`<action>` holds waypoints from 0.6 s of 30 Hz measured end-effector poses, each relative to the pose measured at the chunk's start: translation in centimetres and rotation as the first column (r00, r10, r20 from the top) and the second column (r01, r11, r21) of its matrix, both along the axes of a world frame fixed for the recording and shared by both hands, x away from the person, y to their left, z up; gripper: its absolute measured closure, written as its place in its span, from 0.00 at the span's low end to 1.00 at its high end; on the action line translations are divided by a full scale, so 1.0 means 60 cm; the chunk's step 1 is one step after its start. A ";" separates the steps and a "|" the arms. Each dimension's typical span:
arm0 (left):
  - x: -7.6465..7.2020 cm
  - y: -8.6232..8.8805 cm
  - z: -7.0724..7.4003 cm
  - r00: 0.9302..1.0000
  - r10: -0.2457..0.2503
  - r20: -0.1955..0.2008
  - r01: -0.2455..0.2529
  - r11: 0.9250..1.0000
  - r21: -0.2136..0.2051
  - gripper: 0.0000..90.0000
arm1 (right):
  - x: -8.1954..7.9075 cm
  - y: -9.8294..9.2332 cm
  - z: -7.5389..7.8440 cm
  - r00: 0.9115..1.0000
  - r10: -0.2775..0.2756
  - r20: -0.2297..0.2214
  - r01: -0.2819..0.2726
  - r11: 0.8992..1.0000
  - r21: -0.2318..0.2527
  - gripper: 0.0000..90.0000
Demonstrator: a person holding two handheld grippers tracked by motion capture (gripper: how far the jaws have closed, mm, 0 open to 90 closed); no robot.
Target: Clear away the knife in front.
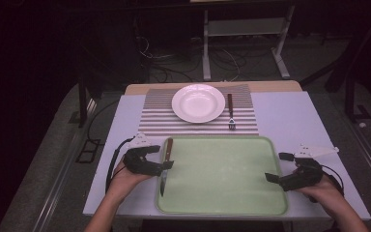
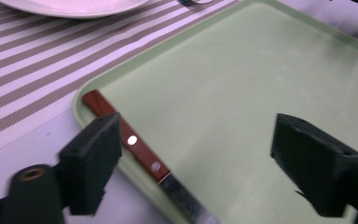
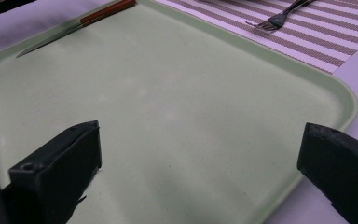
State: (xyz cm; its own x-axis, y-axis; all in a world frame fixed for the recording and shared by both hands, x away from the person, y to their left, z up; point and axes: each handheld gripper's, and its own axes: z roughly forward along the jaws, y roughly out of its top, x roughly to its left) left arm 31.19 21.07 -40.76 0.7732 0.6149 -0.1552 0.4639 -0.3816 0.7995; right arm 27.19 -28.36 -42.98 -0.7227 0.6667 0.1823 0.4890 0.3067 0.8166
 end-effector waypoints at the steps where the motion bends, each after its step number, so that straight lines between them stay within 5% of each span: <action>1: -0.001 0.003 -0.001 1.000 0.007 0.003 -0.007 1.000 -0.002 0.14 | 0.000 0.000 0.000 1.000 0.002 0.001 -0.002 1.000 0.000 0.00; 4: -0.002 0.013 -0.008 1.000 0.017 -0.008 -0.017 1.000 -0.004 0.01 | 0.000 0.001 0.000 1.000 0.004 0.000 -0.004 1.000 0.000 0.00; 18: 0.002 0.015 -0.015 1.000 0.015 0.004 -0.015 1.000 0.013 0.00 | -0.001 0.000 0.000 1.000 0.006 0.005 -0.006 1.000 -0.004 0.00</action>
